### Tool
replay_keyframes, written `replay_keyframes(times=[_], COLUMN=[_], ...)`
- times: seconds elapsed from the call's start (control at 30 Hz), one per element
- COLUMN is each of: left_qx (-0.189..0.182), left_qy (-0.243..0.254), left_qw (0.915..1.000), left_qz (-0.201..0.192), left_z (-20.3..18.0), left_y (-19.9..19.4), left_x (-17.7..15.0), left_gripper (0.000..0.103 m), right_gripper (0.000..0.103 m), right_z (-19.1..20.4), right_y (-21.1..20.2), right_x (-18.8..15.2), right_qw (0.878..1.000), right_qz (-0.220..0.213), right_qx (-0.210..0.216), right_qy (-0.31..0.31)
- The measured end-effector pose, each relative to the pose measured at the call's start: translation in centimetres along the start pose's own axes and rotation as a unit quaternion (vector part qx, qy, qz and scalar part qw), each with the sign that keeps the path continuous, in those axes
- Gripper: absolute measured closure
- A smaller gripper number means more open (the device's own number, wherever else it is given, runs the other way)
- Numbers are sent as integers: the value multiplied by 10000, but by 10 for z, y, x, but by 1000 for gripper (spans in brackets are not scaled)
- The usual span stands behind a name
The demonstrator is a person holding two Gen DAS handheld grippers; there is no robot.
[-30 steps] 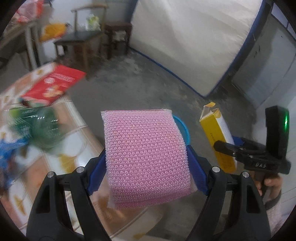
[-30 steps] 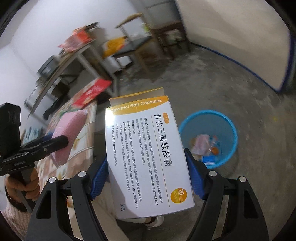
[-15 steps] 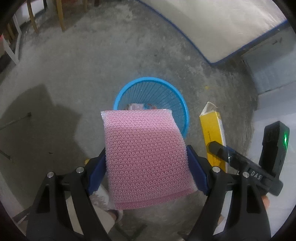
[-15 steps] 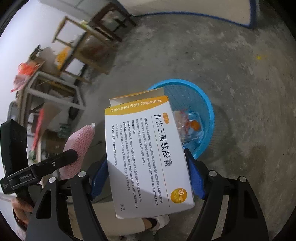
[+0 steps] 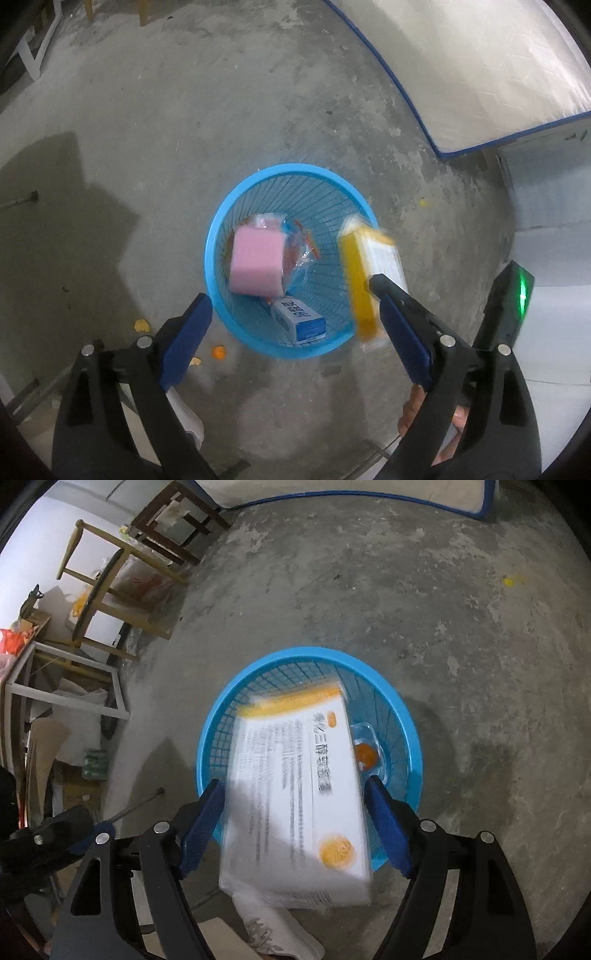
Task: Collect trash
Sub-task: 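Open both tools to drop the sponge and box into the wastebasket, then move both open tools back toward the table trash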
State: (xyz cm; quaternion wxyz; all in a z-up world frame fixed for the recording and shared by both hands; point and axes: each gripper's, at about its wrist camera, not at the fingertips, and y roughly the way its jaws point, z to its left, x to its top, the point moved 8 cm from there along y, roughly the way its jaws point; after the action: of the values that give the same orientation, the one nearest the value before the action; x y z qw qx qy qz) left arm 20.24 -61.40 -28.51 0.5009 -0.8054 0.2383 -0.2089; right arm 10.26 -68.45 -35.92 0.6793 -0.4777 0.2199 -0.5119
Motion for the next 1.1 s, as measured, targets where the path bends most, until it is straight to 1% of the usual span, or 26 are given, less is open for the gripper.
replay_keyframes(times=[0.1, 0.3, 0.47, 0.57, 0.63, 0.7, 0.8, 0.9, 0.97, 1.1], left_qx=[-102, -203, -320, -470, -622, -692, -771, -742, -659, -506], left_qy=[0, 119, 279, 385, 476, 542, 630, 777, 790, 755], left_qw=[9999, 9992, 9972, 9948, 9921, 9902, 9873, 9842, 9821, 9766], left_qz=[-79, -320, -614, -824, -978, -1089, -1234, -1404, -1577, -1947], left_z=[-2, -8, -14, -20, -24, -24, -19, -8, 6, 45], left_y=[-12, -50, -91, -119, -141, -157, -183, -207, -224, -265], left_x=[-2, -8, -20, -32, -44, -56, -79, -105, -123, -162], left_gripper=[15, 15, 15, 15, 15, 15, 15, 15, 15, 15], right_gripper=[24, 24, 24, 24, 24, 24, 24, 24, 24, 24], right_z=[-2, -10, -9, -5, -2, 2, 16, 34, 53, 93], right_y=[0, -14, -41, -66, -85, -101, -128, -147, -163, -185], right_x=[2, 1, -10, -19, -28, -37, -58, -76, -89, -110], right_qw=[9999, 9997, 9992, 9983, 9972, 9964, 9949, 9933, 9911, 9850], right_qz=[-76, -220, -395, -556, -680, -750, -795, -765, -745, -703], right_qx=[-73, -78, -8, 142, 306, 363, 481, 601, 720, 957], right_qy=[-83, 75, 4, -61, -77, -134, -393, -622, -831, -1251])
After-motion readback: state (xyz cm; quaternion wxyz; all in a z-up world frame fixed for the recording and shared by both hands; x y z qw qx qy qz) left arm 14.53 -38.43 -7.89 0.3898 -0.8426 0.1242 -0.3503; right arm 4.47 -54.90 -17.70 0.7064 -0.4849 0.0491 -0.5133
